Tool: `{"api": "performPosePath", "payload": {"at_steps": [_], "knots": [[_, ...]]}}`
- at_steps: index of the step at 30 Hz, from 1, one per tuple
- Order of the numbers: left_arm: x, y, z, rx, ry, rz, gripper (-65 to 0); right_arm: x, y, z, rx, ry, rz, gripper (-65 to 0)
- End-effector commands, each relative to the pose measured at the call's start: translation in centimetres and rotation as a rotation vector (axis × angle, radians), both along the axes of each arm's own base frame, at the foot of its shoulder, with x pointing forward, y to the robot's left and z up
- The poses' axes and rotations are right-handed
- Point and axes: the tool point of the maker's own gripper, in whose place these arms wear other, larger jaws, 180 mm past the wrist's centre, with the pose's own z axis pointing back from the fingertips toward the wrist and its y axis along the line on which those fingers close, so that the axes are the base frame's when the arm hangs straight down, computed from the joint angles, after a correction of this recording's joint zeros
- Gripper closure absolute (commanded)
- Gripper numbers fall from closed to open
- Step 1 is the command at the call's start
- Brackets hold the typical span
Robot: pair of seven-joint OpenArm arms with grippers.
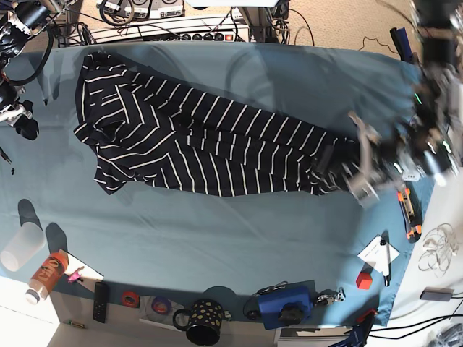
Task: Layout the t-shirt on the table in an organized manner, then fold the t-shirt properly
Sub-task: 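Lift the strip end with the left gripper and fold it toward the collar end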
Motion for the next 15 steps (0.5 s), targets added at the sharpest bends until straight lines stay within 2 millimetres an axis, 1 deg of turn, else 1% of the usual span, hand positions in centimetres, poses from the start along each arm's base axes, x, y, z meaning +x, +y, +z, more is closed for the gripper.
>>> {"api": "performPosePath", "payload": {"at_steps": [1, 3, 7, 9, 11, 15], "knots": [[0.8, -0.8, 1.8, -0.035, -0.076, 0.003, 0.0, 0.7, -0.9, 2.2, -0.037, -0.059, 0.002, -16.1], [1.0, -2.0, 2.2, -0.058, -0.104, 0.033, 0.0, 0.7, -0.9, 2.2, -0.036, -0.059, 0.002, -16.1], [2.1, -4.3, 2.7, -0.132, -0.129, 0.094, 0.0, 0.8, -0.9, 2.2, -0.034, -0.061, 0.003, -16.1], [2.3, -5.6, 2.7, -0.155, -0.129, 0.100, 0.0, 0.9, -0.7, 2.4, -0.026, -0.073, 0.005, -16.1], [1.9, -7.3, 2.2, -0.141, -0.121, 0.070, 0.0, 1.0, -0.6, 2.6, -0.020, -0.084, 0.007, -16.1], [0.5, -11.9, 0.8, -0.069, -0.131, -0.047, 0.0, 1.0, -0.6, 2.7, -0.019, -0.088, 0.007, -16.1]]}}
